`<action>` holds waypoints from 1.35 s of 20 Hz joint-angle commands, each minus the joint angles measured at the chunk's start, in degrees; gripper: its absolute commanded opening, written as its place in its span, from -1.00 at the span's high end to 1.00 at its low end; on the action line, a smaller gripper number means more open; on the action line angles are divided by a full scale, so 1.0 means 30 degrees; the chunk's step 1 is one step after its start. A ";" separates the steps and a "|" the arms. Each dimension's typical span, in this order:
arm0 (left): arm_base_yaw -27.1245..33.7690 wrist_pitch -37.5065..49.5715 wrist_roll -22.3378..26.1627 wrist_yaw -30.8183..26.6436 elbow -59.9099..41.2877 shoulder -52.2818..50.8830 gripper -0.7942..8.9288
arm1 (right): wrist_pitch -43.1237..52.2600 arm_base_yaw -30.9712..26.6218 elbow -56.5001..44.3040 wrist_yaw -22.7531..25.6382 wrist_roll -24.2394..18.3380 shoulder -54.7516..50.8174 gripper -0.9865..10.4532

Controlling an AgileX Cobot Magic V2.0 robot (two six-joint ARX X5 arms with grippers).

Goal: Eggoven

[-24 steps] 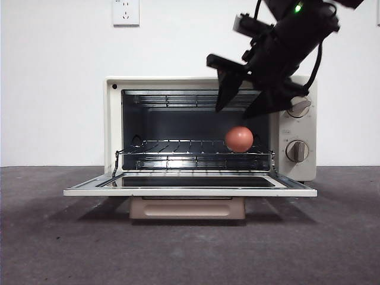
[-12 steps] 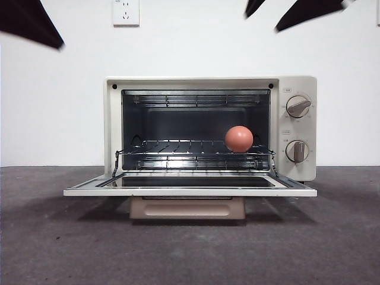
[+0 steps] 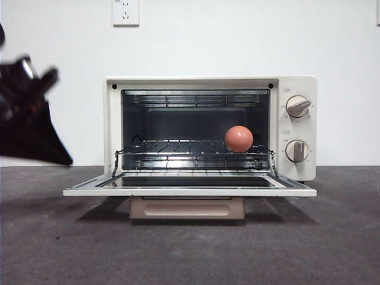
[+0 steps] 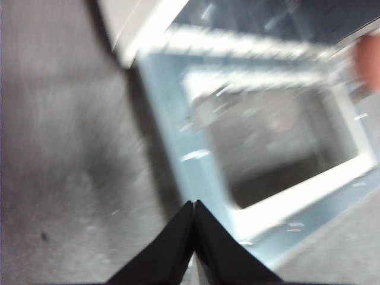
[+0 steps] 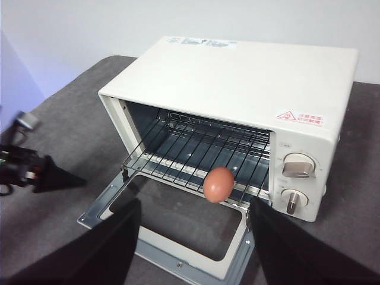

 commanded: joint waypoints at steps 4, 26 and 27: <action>-0.0015 0.2076 -0.0656 0.0080 0.0124 0.3475 0.82 | -0.0452 0.0146 0.0372 0.0109 -0.0073 -0.0721 0.31; 0.0423 0.9428 -0.6579 0.7898 0.0153 0.5333 0.82 | -0.0787 0.0146 0.0364 0.0794 -0.0066 -0.0707 0.31; 0.0430 1.0520 -0.7351 0.7898 0.0175 0.5333 0.82 | -0.0787 0.0146 0.0364 0.0794 -0.0058 -0.0707 0.31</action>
